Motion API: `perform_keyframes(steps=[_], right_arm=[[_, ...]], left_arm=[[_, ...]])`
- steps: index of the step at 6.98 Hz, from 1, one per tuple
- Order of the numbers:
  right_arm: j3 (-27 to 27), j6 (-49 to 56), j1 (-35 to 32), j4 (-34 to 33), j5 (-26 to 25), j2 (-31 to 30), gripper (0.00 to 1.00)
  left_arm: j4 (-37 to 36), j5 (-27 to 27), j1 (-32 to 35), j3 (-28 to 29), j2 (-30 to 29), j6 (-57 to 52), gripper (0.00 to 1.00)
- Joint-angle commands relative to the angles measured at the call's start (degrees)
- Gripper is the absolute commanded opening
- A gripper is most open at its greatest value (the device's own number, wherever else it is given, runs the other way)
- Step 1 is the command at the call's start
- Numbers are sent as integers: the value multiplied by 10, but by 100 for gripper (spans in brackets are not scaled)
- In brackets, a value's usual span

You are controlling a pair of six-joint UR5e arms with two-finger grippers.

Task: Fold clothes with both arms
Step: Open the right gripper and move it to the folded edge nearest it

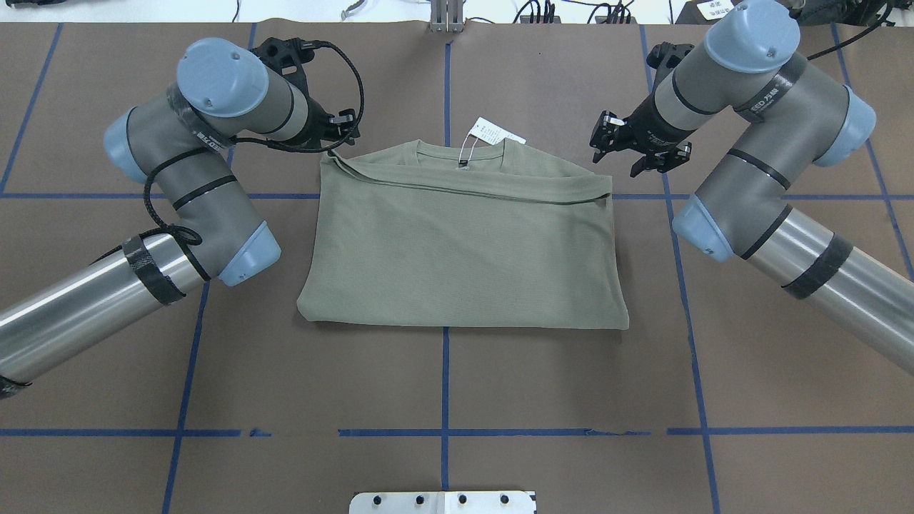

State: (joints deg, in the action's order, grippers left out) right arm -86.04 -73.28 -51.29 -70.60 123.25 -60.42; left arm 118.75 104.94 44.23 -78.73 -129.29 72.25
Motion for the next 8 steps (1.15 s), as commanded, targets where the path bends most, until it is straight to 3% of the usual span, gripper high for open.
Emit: perform_keyframes(steps=[1,3,4,6,8], right_arm=[[-23,-10,6,0,0,-11,100],[-142,-84,84,-1,-26,-98,100],[-171,-117,132,-1,-50,-128,100],[-165,-123,178,-1,-86,-141,100],[-145,-122,184,-1,-92,-143,100]], left_arm=[[-3,2,0,-5,-1,0,100],[-5,2,1,-25,5,0,100],[-5,2,1,-27,6,1,100],[-5,2,1,-34,6,2,100],[-5,3,0,-34,6,2,100]])
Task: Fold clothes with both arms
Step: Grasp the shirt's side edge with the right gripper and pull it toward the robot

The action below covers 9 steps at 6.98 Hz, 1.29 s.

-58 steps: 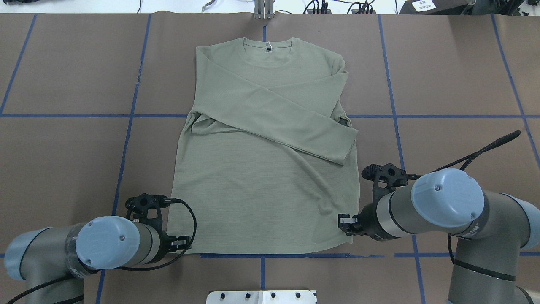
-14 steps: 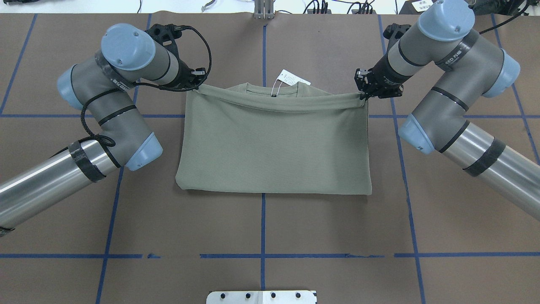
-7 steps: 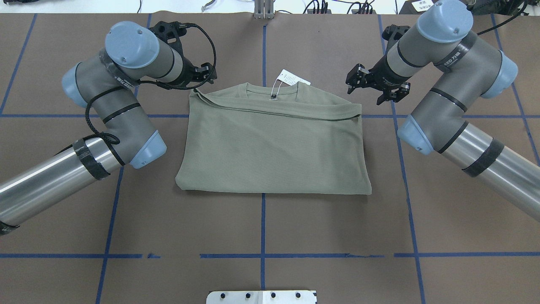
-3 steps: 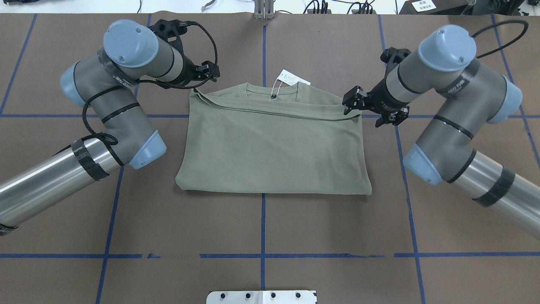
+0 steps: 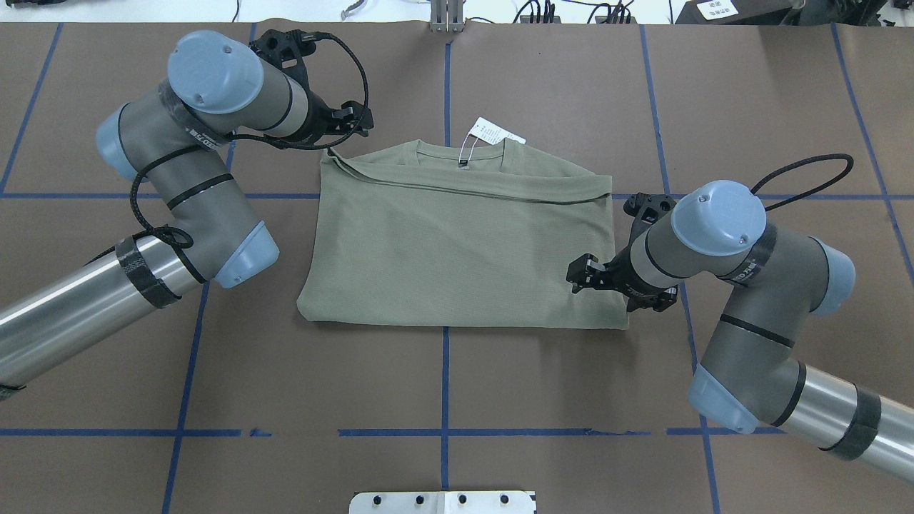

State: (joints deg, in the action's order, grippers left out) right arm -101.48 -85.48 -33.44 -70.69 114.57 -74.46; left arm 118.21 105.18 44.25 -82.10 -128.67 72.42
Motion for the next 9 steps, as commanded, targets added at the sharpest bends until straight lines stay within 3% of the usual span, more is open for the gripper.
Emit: perform_keyframes(steps=[1,2,3,6,7,9], right_arm=[[8,-1,6,0,-4,-6,99],[2,-1,7,0,-1,-9,61],[-2,-1,7,0,1,-9,1],[-27,-1,7,-5,9,-18,0],[-57,-1,26,-5,8,-46,0],[-168,-7,98,-5,8,-138,0]], left_arm=[[0,0,0,-1,0,0,100],[0,0,0,-2,0,0,100],[0,0,0,-5,0,0,100],[1,0,-1,-6,-1,3,99],[1,0,-1,-7,-3,4,99],[2,-1,-3,-11,-2,5,99]])
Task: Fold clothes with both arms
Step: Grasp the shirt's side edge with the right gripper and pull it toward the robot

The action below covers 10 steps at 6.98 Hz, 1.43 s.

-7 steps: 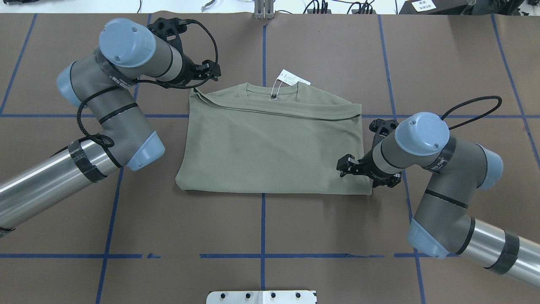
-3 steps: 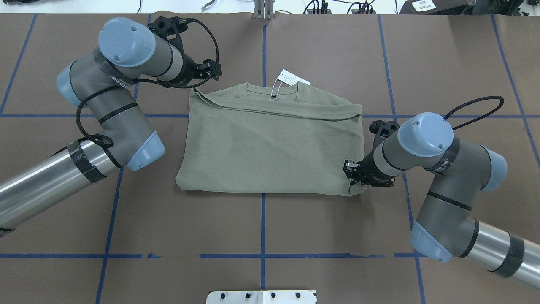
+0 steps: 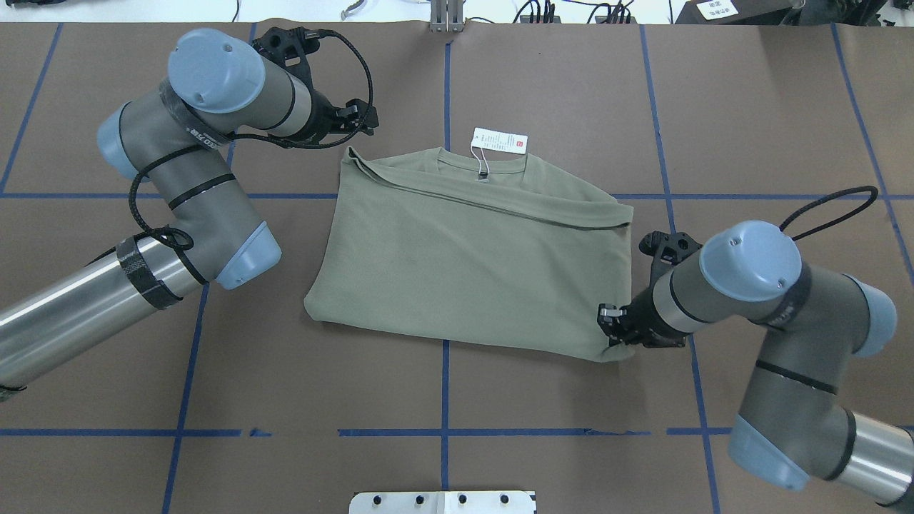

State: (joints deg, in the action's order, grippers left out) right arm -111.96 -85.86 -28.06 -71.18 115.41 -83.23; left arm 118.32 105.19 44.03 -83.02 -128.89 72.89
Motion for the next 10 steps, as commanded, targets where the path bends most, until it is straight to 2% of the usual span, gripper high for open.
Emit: perform_keyframes(steps=[1,2,3,4,5,6,8,9,10], right_arm=[[-104,-21,97,0,3,-91,0],[-123,-61,160,1,3,-105,0],[-124,-111,215,3,1,-103,40],[-133,-147,239,3,-5,-102,99],[-145,-159,234,3,-5,-100,100],[-154,-159,200,3,-5,-99,100],[-165,-158,104,3,-4,-84,100],[-164,-158,61,3,-4,-60,100],[-162,-157,27,3,-4,-48,100]], left_arm=[[1,-2,-1,-8,1,0,99],[0,-3,-1,-12,0,0,99],[-1,-4,-1,-21,2,0,99],[0,-3,-1,-21,7,-1,99],[1,-2,-3,-27,9,-3,99],[-1,1,-13,-35,10,-4,99],[-5,1,-73,-98,61,11,99],[-24,1,-96,-133,98,64,99],[-75,-3,-135,-157,104,112,99]])
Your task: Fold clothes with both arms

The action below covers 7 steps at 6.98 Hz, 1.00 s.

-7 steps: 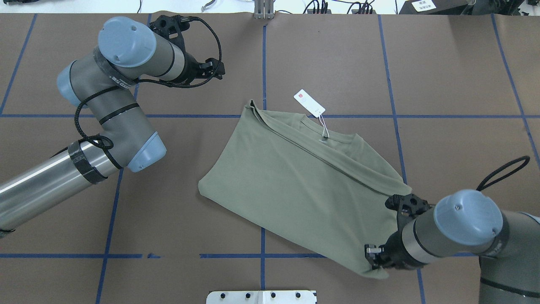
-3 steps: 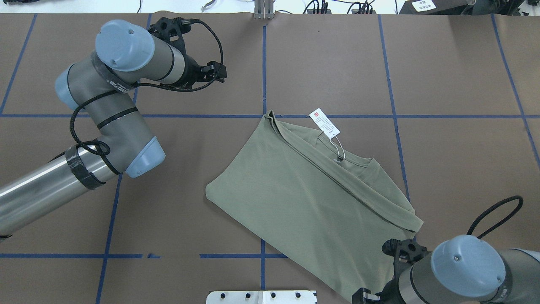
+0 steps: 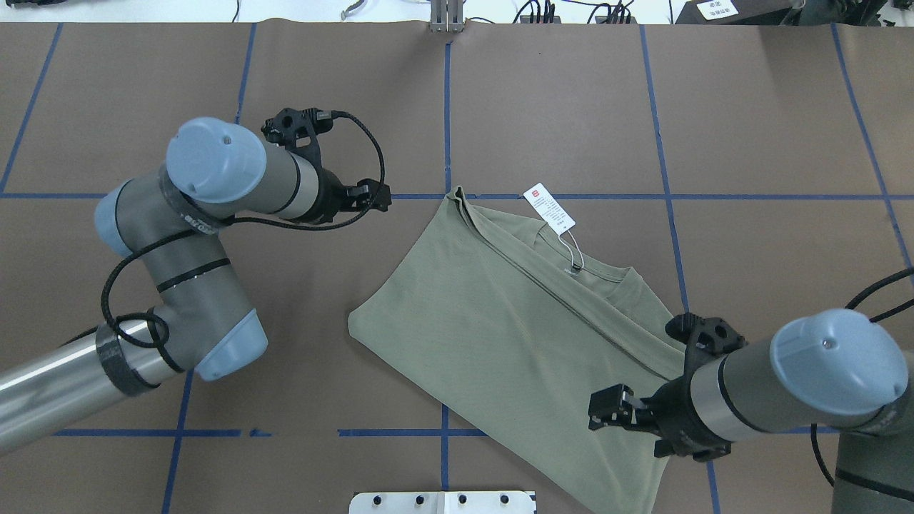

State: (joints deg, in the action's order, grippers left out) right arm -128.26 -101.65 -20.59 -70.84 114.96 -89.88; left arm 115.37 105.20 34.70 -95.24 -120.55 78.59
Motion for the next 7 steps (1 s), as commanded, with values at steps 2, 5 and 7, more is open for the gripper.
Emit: perform_keyframes(steps=[2,5,7], right_arm=[[6,2,-64,0,-3,34,100],[6,1,-66,0,-3,39,100],[5,0,-70,0,-3,47,100]], left_arm=[[-87,-34,-103,-46,19,174,92],[-108,-54,-126,-36,17,195,83],[-109,-63,-116,-42,17,194,25]])
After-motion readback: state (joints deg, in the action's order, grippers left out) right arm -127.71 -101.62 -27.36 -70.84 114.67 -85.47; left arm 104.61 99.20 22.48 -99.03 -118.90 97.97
